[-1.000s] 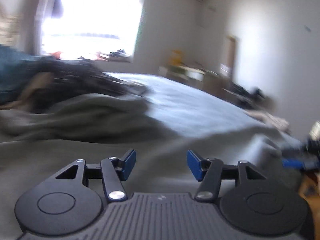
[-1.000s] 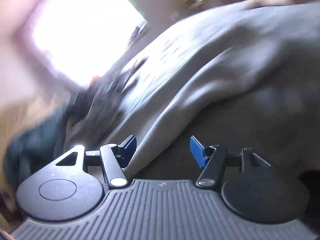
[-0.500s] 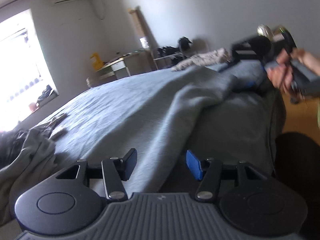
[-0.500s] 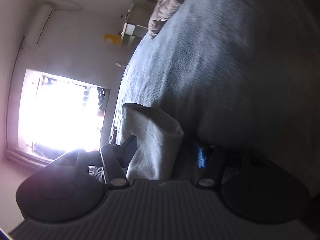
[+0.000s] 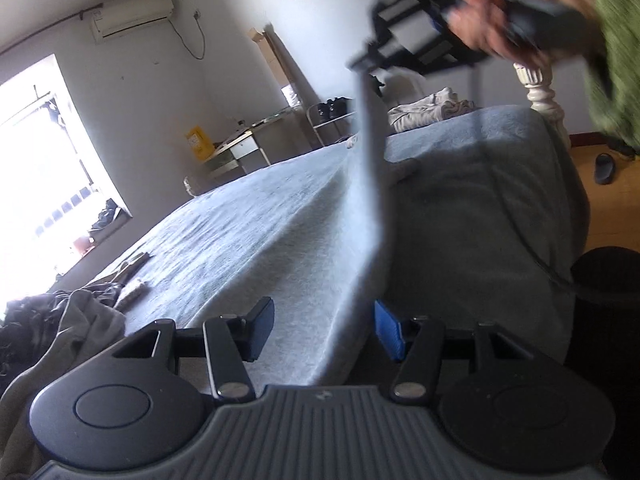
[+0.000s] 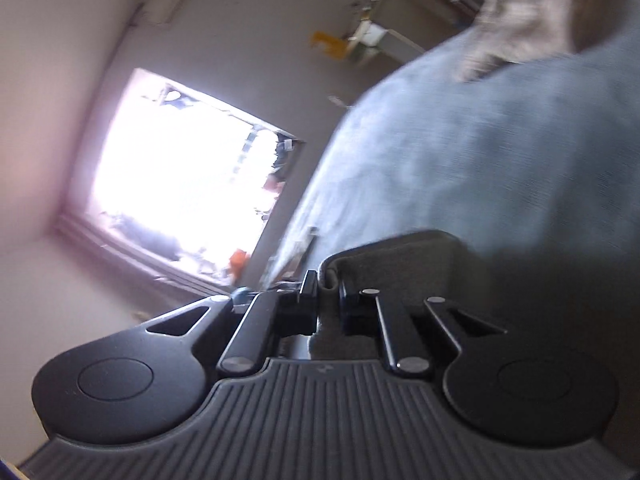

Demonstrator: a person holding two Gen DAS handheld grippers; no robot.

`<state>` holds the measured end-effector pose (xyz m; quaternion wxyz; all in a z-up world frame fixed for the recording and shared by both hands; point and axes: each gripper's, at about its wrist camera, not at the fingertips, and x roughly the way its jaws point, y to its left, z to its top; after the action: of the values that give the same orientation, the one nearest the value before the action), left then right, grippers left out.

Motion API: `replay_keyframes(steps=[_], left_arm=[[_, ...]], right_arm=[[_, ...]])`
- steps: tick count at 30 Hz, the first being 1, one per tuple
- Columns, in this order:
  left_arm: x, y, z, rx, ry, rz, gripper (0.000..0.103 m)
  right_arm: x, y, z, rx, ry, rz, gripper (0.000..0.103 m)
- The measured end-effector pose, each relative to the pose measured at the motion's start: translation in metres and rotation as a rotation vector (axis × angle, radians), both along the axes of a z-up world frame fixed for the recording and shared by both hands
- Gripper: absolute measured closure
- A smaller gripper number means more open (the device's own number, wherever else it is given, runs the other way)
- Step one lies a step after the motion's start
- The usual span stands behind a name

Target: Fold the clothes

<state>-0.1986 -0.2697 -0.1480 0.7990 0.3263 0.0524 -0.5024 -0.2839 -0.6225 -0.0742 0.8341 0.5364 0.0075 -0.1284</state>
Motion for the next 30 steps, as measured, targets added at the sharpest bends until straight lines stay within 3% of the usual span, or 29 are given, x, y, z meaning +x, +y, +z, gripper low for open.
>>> replay_keyframes(steps=[5,11,13,14,16,18,23,28,30], left_arm=[[-0.010,0.006,-0.005,-0.007,-0.067,0.027,0.046],[-0.029,0.011,-0.014,-0.024,-0.293,0.104,0.051],[-0.030,0.011,-0.014,-0.016,-0.306,0.102,0.066],[-0.030,0.011,-0.015,-0.009,-0.299,0.102,0.078],[-0.028,0.013,-0.011,-0.007,-0.257,0.098,0.094],[-0.026,0.017,-0.007,-0.012,-0.204,0.085,0.097],[-0.014,0.031,0.009,-0.001,0.011,0.014,0.098],[0.017,0.041,0.005,0.030,0.269,-0.047,0.097],[0.024,0.045,0.003,0.021,0.326,-0.051,0.093]], right_arm=[[0.017,-0.001,0.023,-0.017,-0.022,0.023,0.095],[0.003,0.006,0.023,-0.024,-0.024,0.017,0.095],[-0.003,0.004,0.020,-0.019,-0.020,0.010,0.095],[-0.007,0.003,0.019,-0.018,-0.017,0.005,0.095],[-0.017,0.001,0.016,-0.018,-0.010,-0.008,0.095],[-0.028,0.001,0.011,-0.017,0.002,-0.017,0.095],[-0.060,0.004,-0.014,-0.003,0.074,-0.051,0.095],[-0.077,0.005,-0.061,0.037,0.205,-0.096,0.095],[-0.076,0.004,-0.081,0.038,0.270,-0.111,0.095]])
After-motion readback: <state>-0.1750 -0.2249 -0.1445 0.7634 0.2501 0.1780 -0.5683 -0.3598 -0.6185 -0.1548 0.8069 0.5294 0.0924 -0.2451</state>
